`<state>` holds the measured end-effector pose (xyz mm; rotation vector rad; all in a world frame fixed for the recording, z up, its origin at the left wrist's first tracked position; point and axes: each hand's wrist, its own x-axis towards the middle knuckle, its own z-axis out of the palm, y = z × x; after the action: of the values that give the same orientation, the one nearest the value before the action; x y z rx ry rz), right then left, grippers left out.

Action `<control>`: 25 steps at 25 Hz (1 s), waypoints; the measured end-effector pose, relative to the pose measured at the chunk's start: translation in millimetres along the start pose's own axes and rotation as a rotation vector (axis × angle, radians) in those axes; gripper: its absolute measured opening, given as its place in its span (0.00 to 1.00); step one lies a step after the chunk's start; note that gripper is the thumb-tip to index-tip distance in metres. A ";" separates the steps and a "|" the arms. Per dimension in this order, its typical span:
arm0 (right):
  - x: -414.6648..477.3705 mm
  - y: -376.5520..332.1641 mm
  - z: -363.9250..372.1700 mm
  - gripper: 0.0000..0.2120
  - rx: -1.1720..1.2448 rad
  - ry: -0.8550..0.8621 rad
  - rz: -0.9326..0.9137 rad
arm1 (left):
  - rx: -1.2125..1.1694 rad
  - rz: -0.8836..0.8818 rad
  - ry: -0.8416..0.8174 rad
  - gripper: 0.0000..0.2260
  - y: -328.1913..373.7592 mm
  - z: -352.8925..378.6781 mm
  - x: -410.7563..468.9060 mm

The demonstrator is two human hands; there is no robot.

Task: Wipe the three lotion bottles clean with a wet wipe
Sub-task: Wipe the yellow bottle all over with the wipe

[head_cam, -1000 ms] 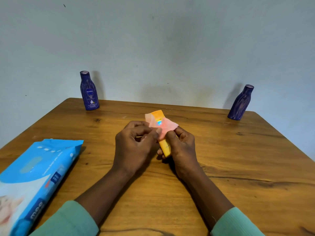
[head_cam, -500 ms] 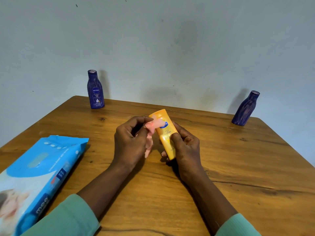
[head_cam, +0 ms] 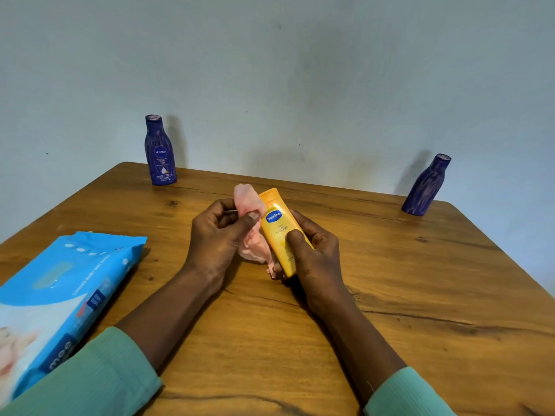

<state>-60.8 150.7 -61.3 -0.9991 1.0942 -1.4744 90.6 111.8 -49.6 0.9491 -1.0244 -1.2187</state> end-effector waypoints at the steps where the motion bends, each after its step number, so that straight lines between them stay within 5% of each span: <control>1: 0.5 1.0 -1.0 0.19 -0.026 0.001 0.003 | 0.033 0.011 0.041 0.12 0.1 0.8 0.1; 5: -1.8 -1.6 -4.5 0.18 -0.076 -0.029 0.044 | 0.089 0.095 0.152 0.09 1.8 2.3 2.8; 8: -5.8 -2.3 -2.1 0.17 -0.142 -0.026 0.037 | 0.388 0.278 0.234 0.10 1.0 -4.5 5.1; 15: -13.6 -2.2 -0.4 0.10 -0.202 -0.094 -0.068 | 0.912 0.745 -0.115 0.12 -9.2 10.3 -23.1; 21: -11.3 -4.6 2.5 0.20 -0.585 -0.064 -0.156 | 1.006 0.576 0.138 0.12 -1.3 -8.0 14.0; 25: -11.0 2.3 -1.6 0.16 -0.643 -0.064 -0.257 | 1.056 0.649 -0.101 0.13 -4.3 -0.5 -8.1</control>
<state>-60.1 161.5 -64.5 -1.6712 1.4756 -1.2907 89.5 119.4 -54.6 1.1769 -1.9316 -0.1151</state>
